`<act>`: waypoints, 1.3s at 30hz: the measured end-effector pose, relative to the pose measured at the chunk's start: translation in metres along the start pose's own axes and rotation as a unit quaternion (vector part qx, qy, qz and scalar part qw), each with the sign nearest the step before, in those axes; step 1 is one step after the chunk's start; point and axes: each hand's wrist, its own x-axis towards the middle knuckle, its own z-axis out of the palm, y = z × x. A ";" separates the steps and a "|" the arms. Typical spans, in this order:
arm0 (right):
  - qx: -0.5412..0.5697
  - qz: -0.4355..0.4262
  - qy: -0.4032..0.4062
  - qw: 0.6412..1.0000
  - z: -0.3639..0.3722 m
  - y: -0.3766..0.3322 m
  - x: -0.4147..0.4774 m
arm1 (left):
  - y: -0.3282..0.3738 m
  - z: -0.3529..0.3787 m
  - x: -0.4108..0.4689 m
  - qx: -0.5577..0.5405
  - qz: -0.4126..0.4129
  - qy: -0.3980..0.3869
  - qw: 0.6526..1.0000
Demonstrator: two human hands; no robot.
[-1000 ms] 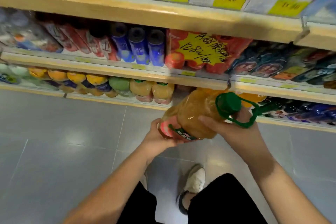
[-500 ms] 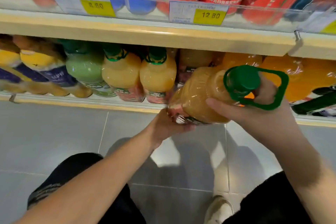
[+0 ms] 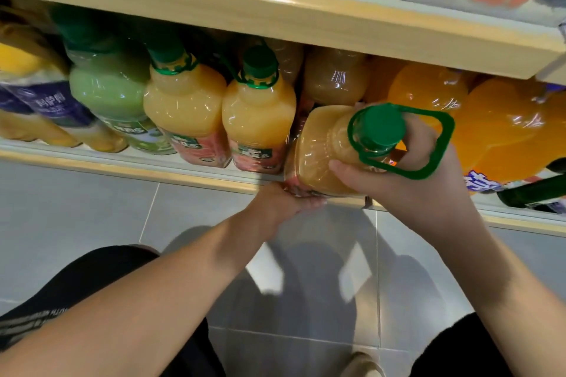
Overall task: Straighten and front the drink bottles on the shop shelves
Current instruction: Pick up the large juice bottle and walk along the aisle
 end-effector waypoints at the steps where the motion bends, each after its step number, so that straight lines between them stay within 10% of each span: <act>1: -0.001 0.000 0.002 1.000 0.002 0.001 0.001 | 0.001 0.001 0.002 -0.009 -0.005 0.003 1.000; 39: -0.108 0.083 0.049 0.989 0.041 0.026 0.049 | 0.017 0.013 0.004 -0.178 -0.001 0.038 0.983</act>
